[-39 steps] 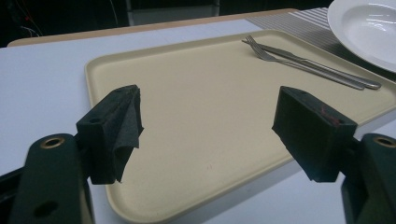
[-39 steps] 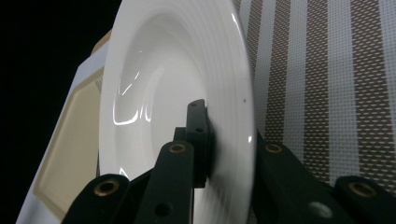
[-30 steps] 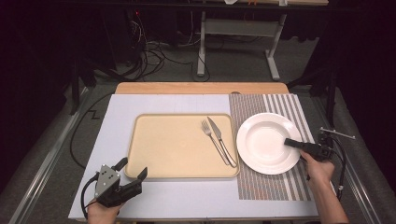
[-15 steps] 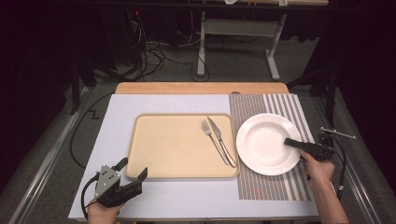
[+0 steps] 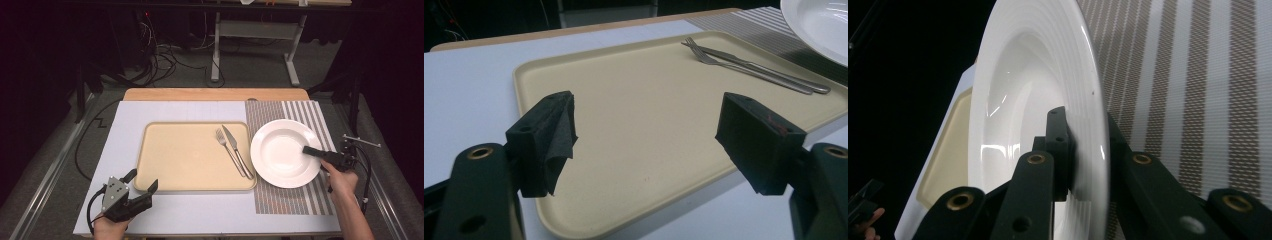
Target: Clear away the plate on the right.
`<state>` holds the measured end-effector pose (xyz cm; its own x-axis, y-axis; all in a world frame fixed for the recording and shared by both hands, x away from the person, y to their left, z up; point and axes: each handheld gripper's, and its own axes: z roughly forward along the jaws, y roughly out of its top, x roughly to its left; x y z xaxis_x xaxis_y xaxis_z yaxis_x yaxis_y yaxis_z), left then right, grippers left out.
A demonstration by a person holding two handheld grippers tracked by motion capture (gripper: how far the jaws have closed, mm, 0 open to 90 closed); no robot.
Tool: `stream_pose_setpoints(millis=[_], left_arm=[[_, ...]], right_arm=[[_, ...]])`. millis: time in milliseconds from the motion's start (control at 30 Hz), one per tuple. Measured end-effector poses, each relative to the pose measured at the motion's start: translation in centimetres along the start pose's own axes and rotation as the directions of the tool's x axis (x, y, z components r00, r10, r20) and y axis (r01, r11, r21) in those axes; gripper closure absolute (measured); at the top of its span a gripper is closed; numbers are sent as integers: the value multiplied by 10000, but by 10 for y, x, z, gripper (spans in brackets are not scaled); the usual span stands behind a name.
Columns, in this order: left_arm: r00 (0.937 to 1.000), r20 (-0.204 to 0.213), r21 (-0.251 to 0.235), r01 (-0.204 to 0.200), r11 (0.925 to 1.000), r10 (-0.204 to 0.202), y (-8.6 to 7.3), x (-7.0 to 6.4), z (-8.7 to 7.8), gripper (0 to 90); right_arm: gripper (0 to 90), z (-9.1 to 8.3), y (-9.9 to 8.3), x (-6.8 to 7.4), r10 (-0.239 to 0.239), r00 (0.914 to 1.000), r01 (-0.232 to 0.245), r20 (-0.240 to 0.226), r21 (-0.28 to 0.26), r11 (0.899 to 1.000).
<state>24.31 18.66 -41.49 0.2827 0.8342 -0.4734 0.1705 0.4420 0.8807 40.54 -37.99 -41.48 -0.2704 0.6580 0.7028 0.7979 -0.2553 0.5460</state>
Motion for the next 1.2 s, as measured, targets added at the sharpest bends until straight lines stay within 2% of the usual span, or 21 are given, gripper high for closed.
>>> stream_pose_setpoints(millis=[400,700,1200], left_arm=[[10000,-18,-31,9,10000,-9,0,0,-1,246],[10000,-21,-47,43,10000,-43,1,0,-1,246],[10000,4,-64,57,10000,-56,2,1,-2,246]], right_arm=[[816,9,-2,19,-328,9980,348,-545,355,9988],[815,19,-1,29,-323,9959,370,-841,545,9978],[816,58,1,55,-551,9918,693,-1153,1232,9900]])
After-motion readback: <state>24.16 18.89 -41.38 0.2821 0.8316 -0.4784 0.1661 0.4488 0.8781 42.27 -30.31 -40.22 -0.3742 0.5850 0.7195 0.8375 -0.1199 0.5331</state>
